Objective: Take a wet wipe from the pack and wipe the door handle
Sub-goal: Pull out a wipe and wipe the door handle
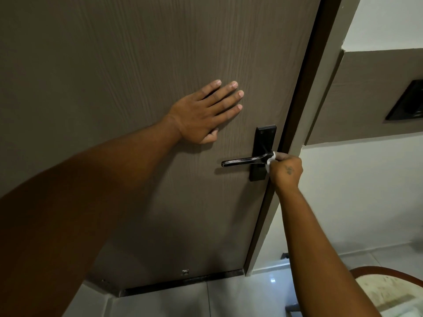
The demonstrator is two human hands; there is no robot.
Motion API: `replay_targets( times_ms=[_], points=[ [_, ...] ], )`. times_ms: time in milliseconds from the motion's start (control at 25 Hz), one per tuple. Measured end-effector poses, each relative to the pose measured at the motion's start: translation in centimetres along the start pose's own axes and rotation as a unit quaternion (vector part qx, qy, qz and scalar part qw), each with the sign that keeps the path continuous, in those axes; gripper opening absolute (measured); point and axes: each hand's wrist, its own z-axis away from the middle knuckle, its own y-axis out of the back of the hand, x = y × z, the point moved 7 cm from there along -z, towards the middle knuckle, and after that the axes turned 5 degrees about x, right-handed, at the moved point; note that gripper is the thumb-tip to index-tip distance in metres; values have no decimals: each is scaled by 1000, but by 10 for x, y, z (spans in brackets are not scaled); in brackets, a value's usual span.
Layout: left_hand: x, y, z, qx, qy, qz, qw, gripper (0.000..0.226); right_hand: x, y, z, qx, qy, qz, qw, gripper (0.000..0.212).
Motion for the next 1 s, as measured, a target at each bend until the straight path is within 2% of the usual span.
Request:
replay_targets(
  times_ms=[160, 280, 360, 520, 640, 720, 880, 1000],
  points=[
    [2, 3, 0, -3, -4, -8, 1000, 73, 3, 5, 35, 63, 86, -53, 993, 19],
    [2, 3, 1, -6, -4, -9, 1000, 73, 4, -4, 53, 50, 73, -155, 984, 15],
    [2, 4, 1, -10, -6, -11, 1000, 74, -6, -19, 68, -4, 82, -202, 976, 16],
    [3, 4, 0, -16, -9, -20, 1000, 75, -16, -66, 111, -167, 30, -274, 947, 11],
    [1, 6, -1, -14, -10, -25, 1000, 75, -14, -85, 125, -214, 0, -237, 948, 12],
    [1, 6, 0, -12, -9, -24, 1000, 74, -14, -75, 113, -182, 28, -219, 958, 10],
    [1, 6, -2, -16, -7, -18, 1000, 73, -16, -19, 57, -6, 95, -141, 985, 14],
    [1, 5, -1, -24, -8, -18, 1000, 74, -19, -10, 48, 18, 104, -120, 987, 17]
  ],
)
